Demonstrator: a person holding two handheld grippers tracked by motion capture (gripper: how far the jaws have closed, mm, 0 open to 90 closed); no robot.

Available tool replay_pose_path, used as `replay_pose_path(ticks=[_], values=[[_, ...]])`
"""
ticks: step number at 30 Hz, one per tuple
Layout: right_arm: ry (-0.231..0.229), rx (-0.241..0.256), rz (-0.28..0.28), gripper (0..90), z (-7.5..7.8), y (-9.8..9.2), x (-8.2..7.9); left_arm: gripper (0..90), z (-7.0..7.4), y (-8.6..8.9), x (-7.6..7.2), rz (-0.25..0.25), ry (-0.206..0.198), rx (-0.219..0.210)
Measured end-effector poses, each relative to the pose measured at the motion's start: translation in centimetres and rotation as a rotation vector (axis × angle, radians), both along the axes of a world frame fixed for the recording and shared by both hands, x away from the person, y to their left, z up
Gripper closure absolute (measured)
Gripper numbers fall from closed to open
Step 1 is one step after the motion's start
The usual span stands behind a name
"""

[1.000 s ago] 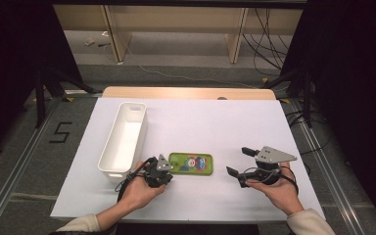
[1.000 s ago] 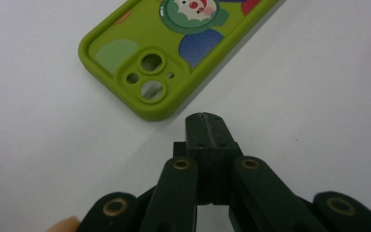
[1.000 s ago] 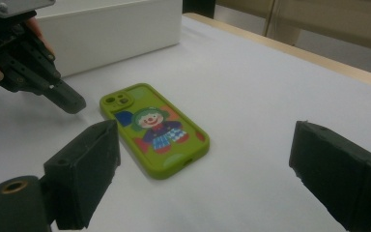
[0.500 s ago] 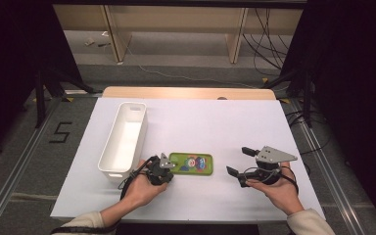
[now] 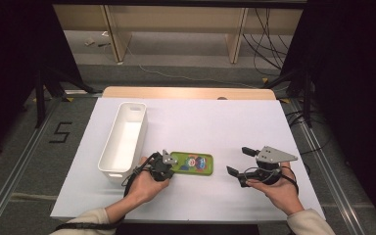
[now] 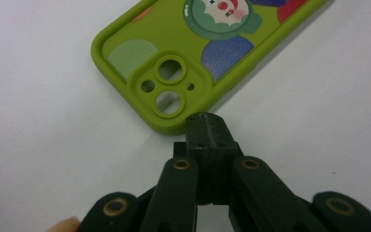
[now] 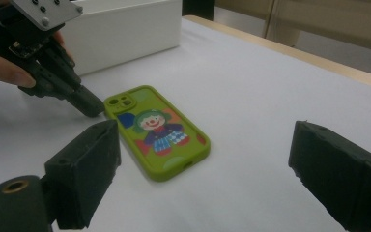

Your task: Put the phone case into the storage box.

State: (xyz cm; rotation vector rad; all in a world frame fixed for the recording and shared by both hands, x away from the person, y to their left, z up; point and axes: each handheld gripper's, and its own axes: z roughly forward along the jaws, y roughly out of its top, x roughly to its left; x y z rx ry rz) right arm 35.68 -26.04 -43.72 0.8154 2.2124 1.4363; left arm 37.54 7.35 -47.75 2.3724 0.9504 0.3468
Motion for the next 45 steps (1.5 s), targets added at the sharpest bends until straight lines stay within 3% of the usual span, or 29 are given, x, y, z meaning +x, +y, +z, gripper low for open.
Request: replay_pose_path(ticks=[21,35,45], values=[[0.006,-0.003,-0.003,12.8,-0.1,-0.1,0.1,89.8,0.2,-1.2,3.0,0.063,0.004,0.021],[0.004,0.002,-0.008,13.0,-0.1,-0.4,0.2,89.8,0.1,-2.6,5.8,0.136,0.026,-0.021],[0.005,0.005,-0.012,13.3,-0.1,-0.4,0.2,89.8,0.2,-3.7,7.5,0.164,0.025,-0.020]])
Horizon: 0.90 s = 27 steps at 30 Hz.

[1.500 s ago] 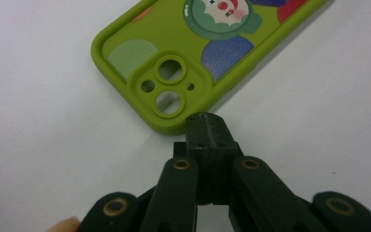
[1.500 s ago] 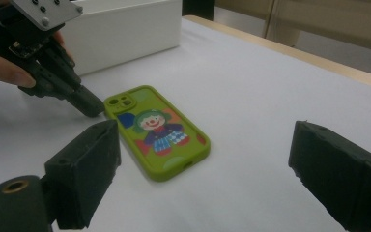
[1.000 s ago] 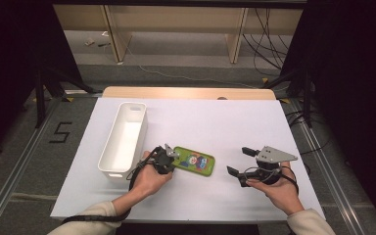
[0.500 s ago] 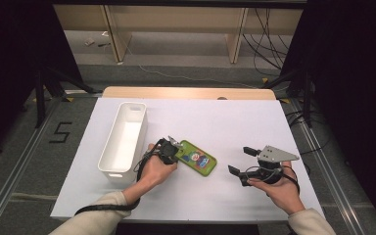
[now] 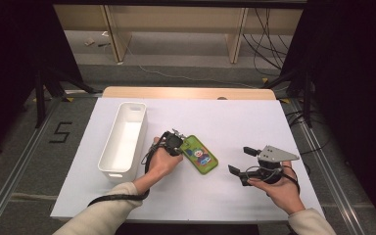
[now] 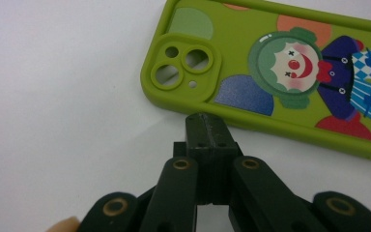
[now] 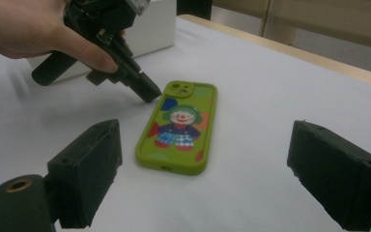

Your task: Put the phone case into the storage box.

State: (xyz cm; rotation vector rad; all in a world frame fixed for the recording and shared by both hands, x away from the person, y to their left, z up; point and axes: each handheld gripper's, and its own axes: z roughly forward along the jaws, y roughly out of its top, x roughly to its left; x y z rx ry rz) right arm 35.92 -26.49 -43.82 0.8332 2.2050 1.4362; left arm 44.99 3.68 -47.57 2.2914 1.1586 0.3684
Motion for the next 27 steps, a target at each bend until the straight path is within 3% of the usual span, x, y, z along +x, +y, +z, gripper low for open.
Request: replay_pose_path(ticks=[12,27], values=[[-0.001,0.001,-0.002,13.6,0.0,-0.1,0.0,89.7,0.1,-1.1,1.8,0.016,-0.008,0.026],[0.001,-0.001,0.004,14.4,0.0,-0.1,0.0,89.7,-0.1,-2.4,3.3,0.032,-0.047,0.024]])
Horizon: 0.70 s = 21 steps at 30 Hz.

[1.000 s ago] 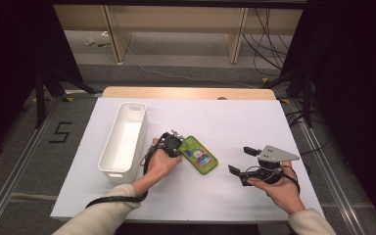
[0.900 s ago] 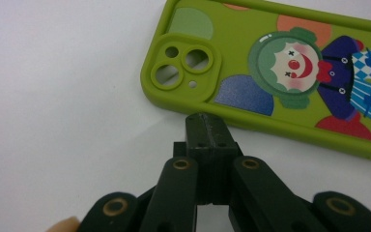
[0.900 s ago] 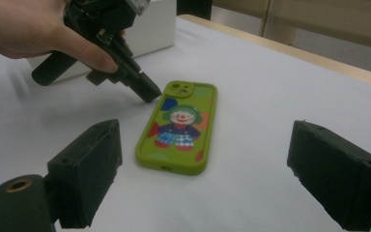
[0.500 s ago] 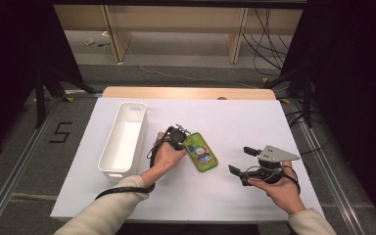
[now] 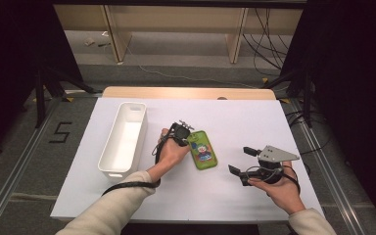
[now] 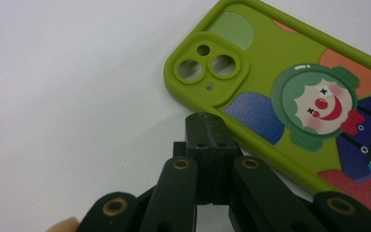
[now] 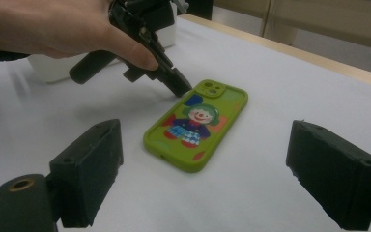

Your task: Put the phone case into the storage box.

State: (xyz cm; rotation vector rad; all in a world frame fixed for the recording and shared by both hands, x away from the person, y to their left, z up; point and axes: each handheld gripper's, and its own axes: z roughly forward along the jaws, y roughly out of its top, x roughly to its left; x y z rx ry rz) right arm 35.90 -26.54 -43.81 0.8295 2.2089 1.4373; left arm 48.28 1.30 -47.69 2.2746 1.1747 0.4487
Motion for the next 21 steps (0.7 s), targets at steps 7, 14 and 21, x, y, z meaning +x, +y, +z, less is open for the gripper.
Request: replay_pose_path(ticks=[7,14,21], values=[[-0.005,-0.003,0.014,15.5,-0.01,0.01,0.03,89.7,-0.10,-0.46,0.12,-0.002,-0.023,0.016],[-0.013,0.011,0.036,16.1,0.08,0.09,0.05,89.7,-0.17,-0.46,0.01,-0.004,-0.033,0.017],[0.012,0.018,0.041,22.4,0.00,-0.02,0.12,89.6,-0.21,-0.52,-0.22,-0.012,-0.041,0.022]])
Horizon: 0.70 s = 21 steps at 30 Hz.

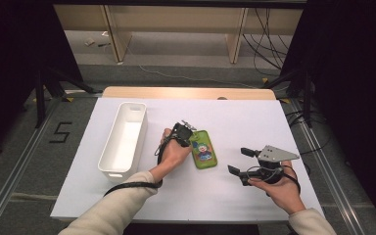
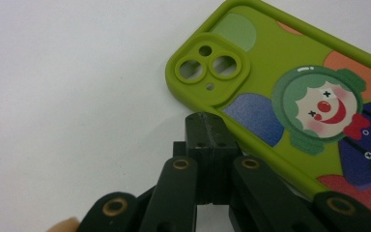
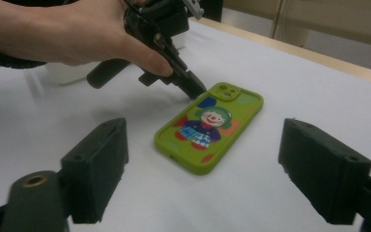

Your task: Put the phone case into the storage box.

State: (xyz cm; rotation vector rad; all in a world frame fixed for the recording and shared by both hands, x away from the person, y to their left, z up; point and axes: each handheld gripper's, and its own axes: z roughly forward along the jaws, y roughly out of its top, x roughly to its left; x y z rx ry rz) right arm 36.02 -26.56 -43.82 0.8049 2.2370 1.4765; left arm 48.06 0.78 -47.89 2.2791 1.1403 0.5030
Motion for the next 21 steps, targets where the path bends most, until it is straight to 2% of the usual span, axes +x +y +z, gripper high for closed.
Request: replay_pose_path(ticks=[1,2,6,7,9,10,12,13,14,16,19,21], values=[[0.007,0.001,0.005,24.5,0.0,0.0,0.0,89.6,0.0,0.0,0.0,0.000,0.000,-0.004],[0.016,-0.015,0.006,22.3,0.1,0.0,-0.2,89.6,0.0,0.1,-0.1,-0.002,0.003,-0.011],[0.012,-0.030,-0.009,19.1,0.1,0.0,-0.3,85.6,0.1,0.4,-0.2,-0.001,0.002,-0.017],[0.007,-0.036,-0.019,16.0,0.1,0.0,-0.3,83.8,0.3,0.7,-0.5,-0.006,-0.007,-0.030],[0.005,-0.038,-0.024,16.0,0.2,0.0,-0.3,78.7,0.9,1.0,-0.9,-0.022,-0.023,-0.049],[0.005,-0.038,-0.024,16.0,0.2,0.0,-0.3,74.9,0.9,1.0,-0.9,-0.022,-0.023,-0.049],[0.004,-0.043,-0.029,15.9,0.2,0.0,-0.3,66.8,2.4,1.6,-1.8,-0.065,-0.077,-0.104],[0.004,-0.043,-0.029,15.9,0.2,0.1,-0.3,62.2,2.4,1.6,-1.8,-0.065,-0.077,-0.104],[0.000,-0.039,-0.029,15.8,0.2,0.1,-0.3,57.7,3.6,2.4,-2.7,-0.098,-0.117,-0.147],[-0.003,-0.038,-0.032,15.7,0.2,0.1,-0.3,47.8,4.6,3.2,-3.5,-0.131,-0.144,-0.198],[-0.003,-0.039,-0.038,15.4,0.3,0.2,-0.3,29.4,5.7,4.7,-4.9,-0.164,-0.161,-0.231],[-0.003,-0.043,-0.041,15.0,0.3,0.2,-0.3,18.9,6.1,5.8,-5.8,-0.181,-0.155,-0.239]])
